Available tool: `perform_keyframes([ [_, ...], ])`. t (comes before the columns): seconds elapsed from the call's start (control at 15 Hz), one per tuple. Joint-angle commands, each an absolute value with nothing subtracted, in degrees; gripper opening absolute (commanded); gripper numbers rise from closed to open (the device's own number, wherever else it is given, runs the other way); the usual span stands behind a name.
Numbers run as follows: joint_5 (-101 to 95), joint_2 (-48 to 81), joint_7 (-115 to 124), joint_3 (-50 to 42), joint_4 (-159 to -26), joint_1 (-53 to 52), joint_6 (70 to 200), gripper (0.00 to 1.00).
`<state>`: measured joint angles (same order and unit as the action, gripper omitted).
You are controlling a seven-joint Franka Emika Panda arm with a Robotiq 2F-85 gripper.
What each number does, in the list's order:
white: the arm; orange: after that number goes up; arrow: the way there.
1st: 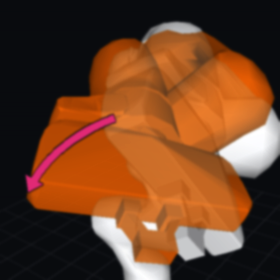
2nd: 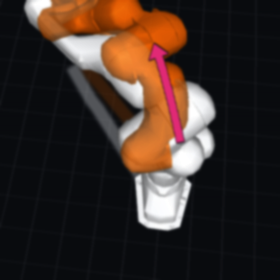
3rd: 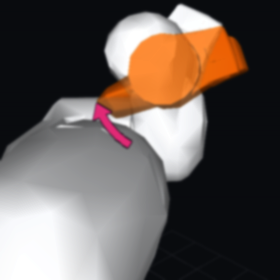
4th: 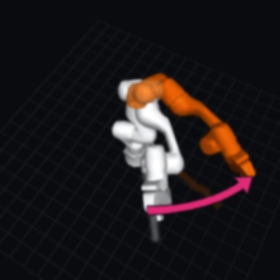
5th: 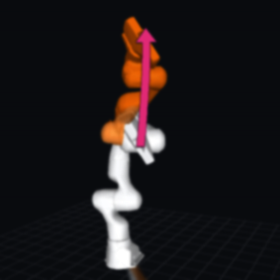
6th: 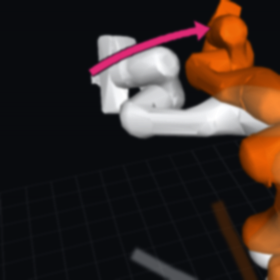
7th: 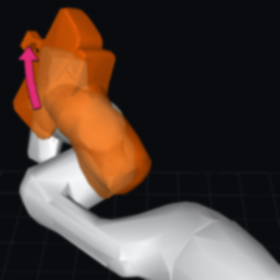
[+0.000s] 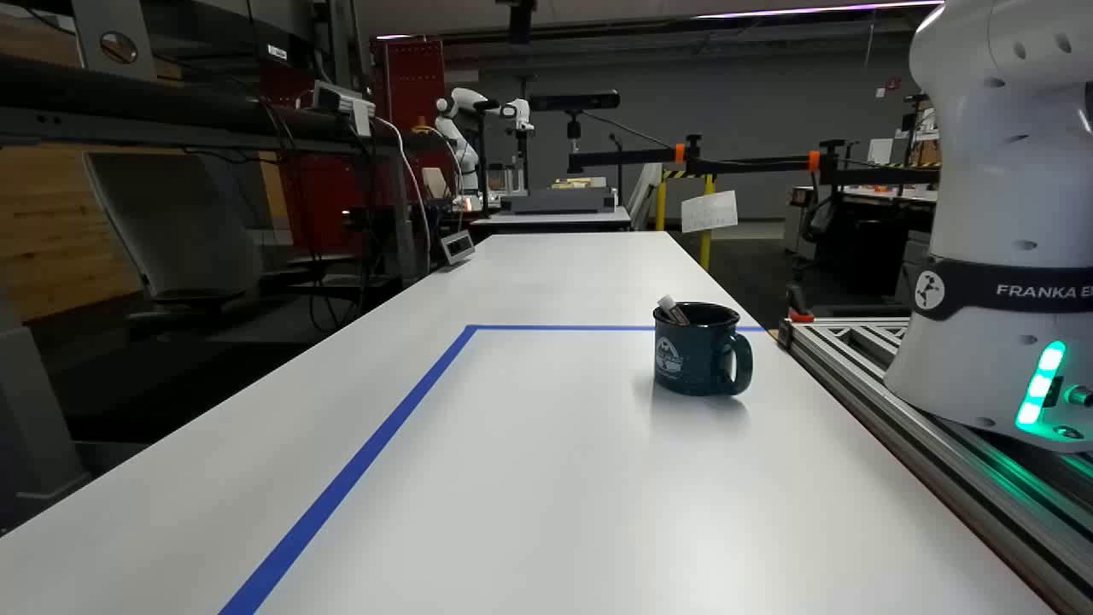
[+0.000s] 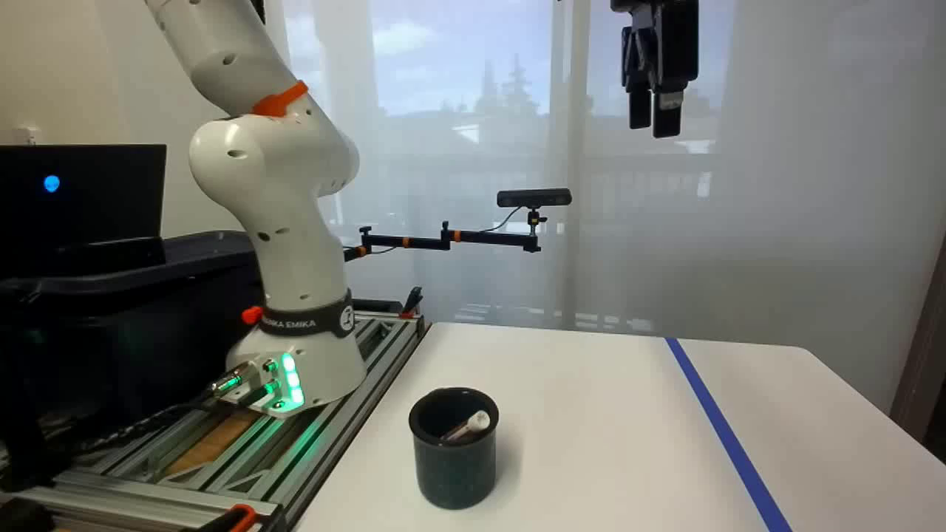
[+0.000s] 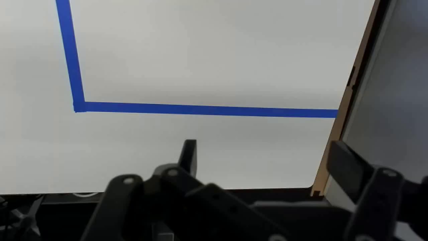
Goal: Take the red marker out of the dark green mug.
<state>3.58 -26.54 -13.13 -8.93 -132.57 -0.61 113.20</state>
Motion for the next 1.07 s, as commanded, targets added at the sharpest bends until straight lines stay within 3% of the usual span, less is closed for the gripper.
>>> perform_keyframes([
  [0.0,3.9,-26.5,-13.4,-8.2,-132.4,0.2,113.1,1.00],
  [0.47,6.3,-25.7,-11.7,-9.3,-133.7,0.8,112.1,1.00],
  [1.0,10.3,-25.2,-5.3,-11.1,-143.9,6.0,110.1,1.00],
])
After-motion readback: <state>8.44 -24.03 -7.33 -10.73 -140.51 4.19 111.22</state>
